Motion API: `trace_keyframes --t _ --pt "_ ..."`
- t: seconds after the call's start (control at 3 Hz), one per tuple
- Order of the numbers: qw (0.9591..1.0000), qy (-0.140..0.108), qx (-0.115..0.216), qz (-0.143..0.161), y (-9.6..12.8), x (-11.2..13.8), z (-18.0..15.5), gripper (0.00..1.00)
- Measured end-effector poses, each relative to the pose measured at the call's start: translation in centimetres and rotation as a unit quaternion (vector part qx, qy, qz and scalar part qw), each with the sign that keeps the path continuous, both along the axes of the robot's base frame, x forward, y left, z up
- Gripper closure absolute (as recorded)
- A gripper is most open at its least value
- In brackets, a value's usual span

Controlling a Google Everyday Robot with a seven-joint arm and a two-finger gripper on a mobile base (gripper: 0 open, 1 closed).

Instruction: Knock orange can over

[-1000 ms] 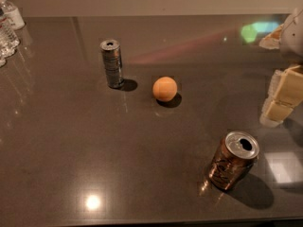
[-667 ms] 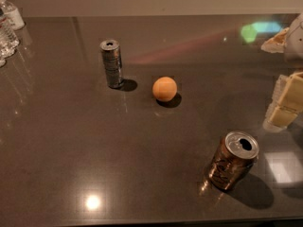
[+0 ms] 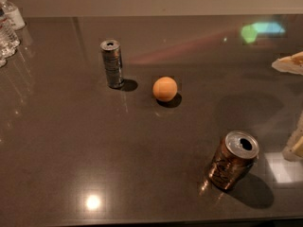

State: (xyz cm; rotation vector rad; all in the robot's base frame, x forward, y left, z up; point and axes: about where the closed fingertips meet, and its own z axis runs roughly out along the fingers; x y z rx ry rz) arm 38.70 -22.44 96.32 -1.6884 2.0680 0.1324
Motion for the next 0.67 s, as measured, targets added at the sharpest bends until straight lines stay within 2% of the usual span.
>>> trace_keyframes --t 0.33,0.67 --pt "0.9977 0.013 0.062 0.025 0.4 -1.9 -1.3 0.0" --pt "0.9918 0.03 0.117 0.042 1.3 -3.1 -3.5 0.0"
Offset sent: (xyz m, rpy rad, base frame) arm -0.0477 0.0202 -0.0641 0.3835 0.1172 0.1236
